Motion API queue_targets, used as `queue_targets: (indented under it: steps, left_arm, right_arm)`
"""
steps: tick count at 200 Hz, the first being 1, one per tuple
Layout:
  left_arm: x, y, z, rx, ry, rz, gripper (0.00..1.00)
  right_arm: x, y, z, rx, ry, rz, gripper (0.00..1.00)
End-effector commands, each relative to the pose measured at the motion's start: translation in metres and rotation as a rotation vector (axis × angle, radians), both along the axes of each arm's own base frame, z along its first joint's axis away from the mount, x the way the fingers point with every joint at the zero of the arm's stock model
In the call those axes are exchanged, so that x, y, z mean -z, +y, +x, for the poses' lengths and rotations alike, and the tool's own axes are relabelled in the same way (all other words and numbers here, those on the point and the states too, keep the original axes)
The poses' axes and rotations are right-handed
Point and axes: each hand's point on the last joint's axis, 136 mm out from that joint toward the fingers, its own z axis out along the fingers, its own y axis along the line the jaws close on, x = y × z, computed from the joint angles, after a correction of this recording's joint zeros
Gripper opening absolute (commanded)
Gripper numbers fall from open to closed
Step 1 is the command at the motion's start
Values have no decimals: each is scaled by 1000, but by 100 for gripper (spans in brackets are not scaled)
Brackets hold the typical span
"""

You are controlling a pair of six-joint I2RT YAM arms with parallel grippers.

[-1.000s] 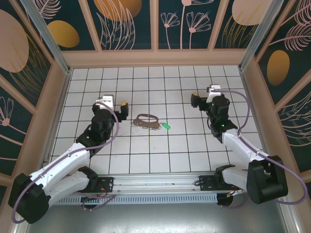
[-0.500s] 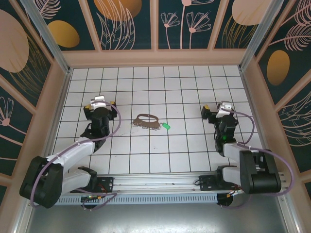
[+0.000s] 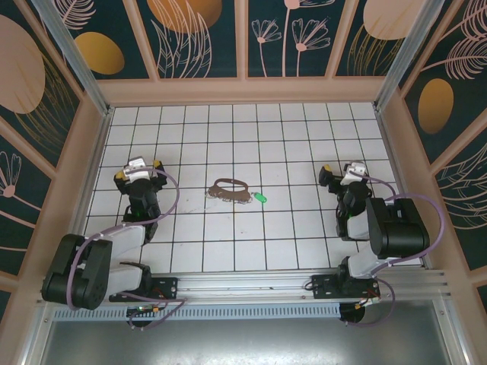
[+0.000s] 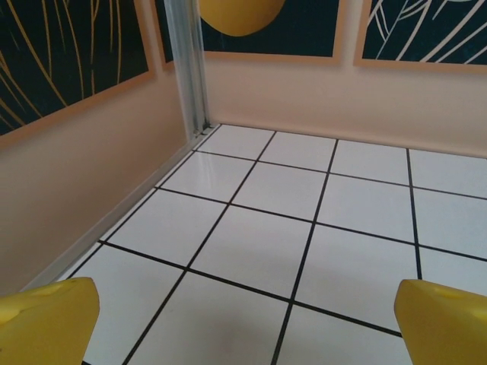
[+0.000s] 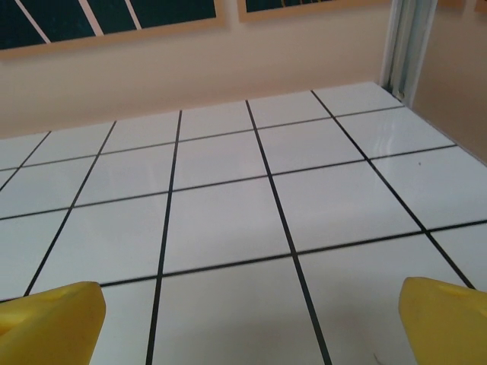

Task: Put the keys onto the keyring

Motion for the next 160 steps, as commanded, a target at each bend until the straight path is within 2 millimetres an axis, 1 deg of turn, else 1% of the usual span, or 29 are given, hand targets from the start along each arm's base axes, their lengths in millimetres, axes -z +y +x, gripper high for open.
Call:
queue_targets:
  steps: [1,12,26,33,35,39,45,53,59,67,80,86,160]
  left_arm:
    - [-18,3,2,16,-115,18,99]
    - [-15,2,4,36,-121,21,99]
    - [-2,-2,10,77,-104,21,99]
    - [-3,-4,10,90,-136,27,99]
    - [0,-3,10,92,-127,27,99]
    - [-1,-3,12,103,-123,13,99]
    - [6,-4,14,130,-79,-3,99]
    - [7,-5,13,152,-93,-8,99]
    - [12,-5,13,162,-90,-15,99]
    - [8,-4,14,157,-126,-15,99]
    - [16,-3,18,159,-68,-25,99]
    - [14,-2,17,155,-89,-23,99]
    - [15,0,19,146,-78,-32,99]
  right_arm:
    - [-15,-7,5,35,-58,13,99]
    - [-16,-7,5,36,-59,14,99]
    - [-15,-7,5,35,-58,13,99]
    - [-15,-8,5,36,-58,12,99]
    - [-15,-7,5,35,-58,12,99]
    - [-16,-7,6,34,-59,12,99]
    - [-15,-7,5,35,-56,13,99]
    - [-16,-7,5,35,-59,12,99]
    - [-15,-7,5,34,-59,12,99]
    - [-15,-7,5,36,-59,8,99]
    - [-15,-6,5,36,-58,7,99]
    - [-15,-6,5,35,-58,6,99]
    - [-16,-5,4,34,-62,-1,99]
